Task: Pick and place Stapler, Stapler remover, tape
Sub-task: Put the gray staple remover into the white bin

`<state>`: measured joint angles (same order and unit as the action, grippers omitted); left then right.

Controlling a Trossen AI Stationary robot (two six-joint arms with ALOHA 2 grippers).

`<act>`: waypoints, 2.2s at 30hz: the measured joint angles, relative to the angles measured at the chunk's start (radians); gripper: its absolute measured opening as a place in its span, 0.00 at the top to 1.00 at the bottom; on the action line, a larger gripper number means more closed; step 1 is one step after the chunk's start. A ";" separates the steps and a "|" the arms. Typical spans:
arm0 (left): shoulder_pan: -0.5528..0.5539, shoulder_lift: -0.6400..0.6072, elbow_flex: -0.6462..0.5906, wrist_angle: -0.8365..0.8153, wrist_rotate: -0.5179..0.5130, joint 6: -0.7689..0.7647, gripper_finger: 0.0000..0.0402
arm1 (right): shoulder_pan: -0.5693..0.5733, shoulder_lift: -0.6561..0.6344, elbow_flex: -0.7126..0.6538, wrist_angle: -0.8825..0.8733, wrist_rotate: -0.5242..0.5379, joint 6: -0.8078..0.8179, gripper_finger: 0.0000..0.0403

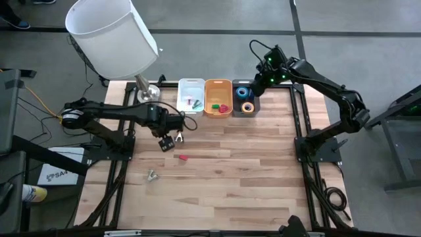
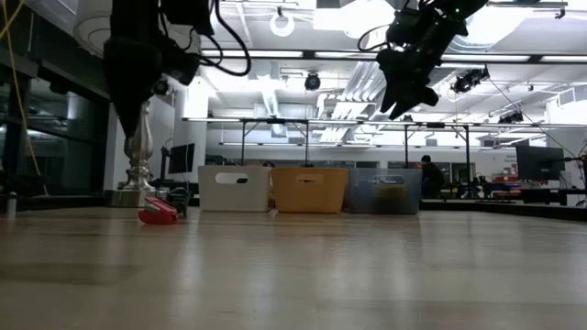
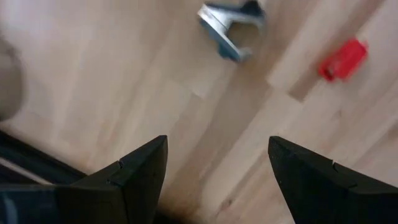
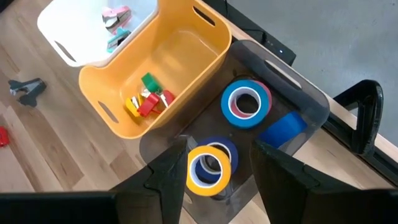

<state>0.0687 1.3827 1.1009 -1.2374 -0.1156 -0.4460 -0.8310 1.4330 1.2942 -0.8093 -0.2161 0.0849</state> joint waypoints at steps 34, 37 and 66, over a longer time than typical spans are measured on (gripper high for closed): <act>-0.295 -0.269 -0.292 0.116 0.232 -0.148 0.32 | 0.000 0.000 0.000 -0.040 0.000 0.004 0.59; -0.347 -0.269 -0.292 0.120 0.221 -0.211 0.32 | 0.000 0.000 0.000 -0.042 0.000 0.003 0.59; -0.778 -0.190 -0.292 0.245 0.054 -0.716 0.15 | 0.000 0.000 0.000 -0.060 -0.002 -0.044 0.59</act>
<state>-0.7092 1.1931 0.8089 -0.9926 -0.0616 -1.1625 -0.8307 1.4327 1.2942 -0.8695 -0.2184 0.0406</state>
